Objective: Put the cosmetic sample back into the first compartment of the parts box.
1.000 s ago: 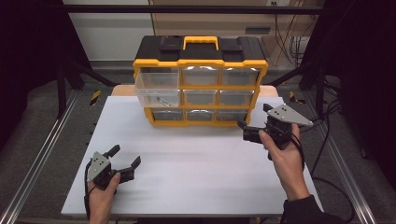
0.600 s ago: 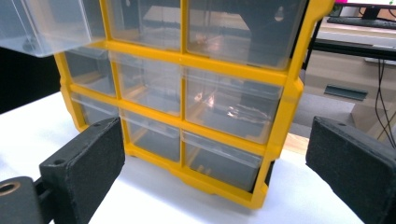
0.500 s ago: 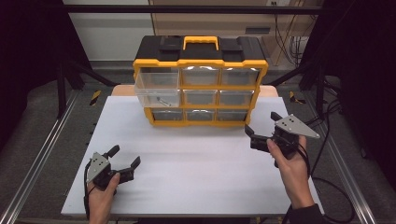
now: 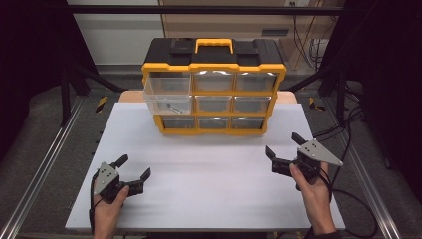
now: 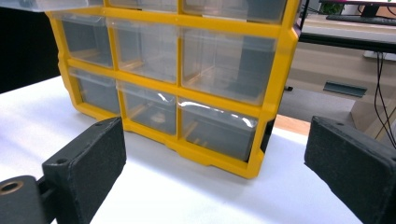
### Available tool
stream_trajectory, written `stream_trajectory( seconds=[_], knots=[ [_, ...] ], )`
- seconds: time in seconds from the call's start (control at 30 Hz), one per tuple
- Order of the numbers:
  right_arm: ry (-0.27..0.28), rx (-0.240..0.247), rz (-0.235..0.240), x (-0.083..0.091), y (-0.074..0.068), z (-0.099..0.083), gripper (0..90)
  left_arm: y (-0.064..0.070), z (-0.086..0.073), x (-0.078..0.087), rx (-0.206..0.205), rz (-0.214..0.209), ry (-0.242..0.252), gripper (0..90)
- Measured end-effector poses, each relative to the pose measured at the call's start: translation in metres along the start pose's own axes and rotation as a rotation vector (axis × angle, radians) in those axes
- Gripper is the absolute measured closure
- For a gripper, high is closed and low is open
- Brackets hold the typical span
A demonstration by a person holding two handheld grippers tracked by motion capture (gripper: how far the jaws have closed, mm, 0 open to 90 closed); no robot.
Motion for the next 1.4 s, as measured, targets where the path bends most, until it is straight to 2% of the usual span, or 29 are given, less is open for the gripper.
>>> stream_trajectory(
  seconds=[0.13,0.37,0.53,0.67,0.83,1.0,1.13,1.23,1.33,1.4],
  knots=[
    [-0.001,-0.007,0.002,0.004,0.002,-0.014,6.2,0.005,0.004,-0.003,-0.018,0.000,-0.011,4.1],
    [0.024,-0.009,-0.015,0.018,0.004,-0.033,6.3,0.011,0.016,-0.008,-0.018,-0.011,-0.032,4.2],
    [0.034,-0.030,-0.013,0.018,-0.001,-0.045,6.9,0.015,0.026,-0.012,0.001,-0.009,-0.042,4.6],
    [0.029,-0.033,-0.009,0.015,-0.008,-0.050,6.3,0.020,0.031,-0.014,0.007,-0.014,-0.045,4.9],
    [0.012,0.006,0.008,0.011,-0.018,-0.053,5.4,0.022,0.041,-0.018,0.008,-0.018,-0.037,5.6],
    [0.011,0.010,0.014,0.011,-0.021,-0.056,5.1,0.024,0.048,-0.021,0.021,-0.032,-0.044,5.9],
    [0.007,0.003,0.020,0.011,-0.024,-0.062,5.3,0.026,0.058,-0.022,0.019,-0.038,-0.039,6.0],
    [0.004,-0.008,0.020,0.010,-0.025,-0.066,5.4,0.025,0.064,-0.023,0.000,-0.034,-0.035,6.2],
    [0.004,-0.025,0.027,0.009,-0.027,-0.069,6.4,0.023,0.067,-0.024,0.016,-0.035,-0.038,7.2],
    [0.003,-0.023,0.038,0.008,-0.029,-0.070,6.9,0.024,0.069,-0.024,0.011,-0.034,-0.036,7.7]
  ],
)
Point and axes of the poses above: each handheld gripper's, and its own axes: x roughly backward along the jaws, z roughly out of its top, y roughly to its right, the point moved 1 cm from there along -x, roughly forward along the jaws, and after that the axes turned 13 degrees about x, right-handed, at the moved point
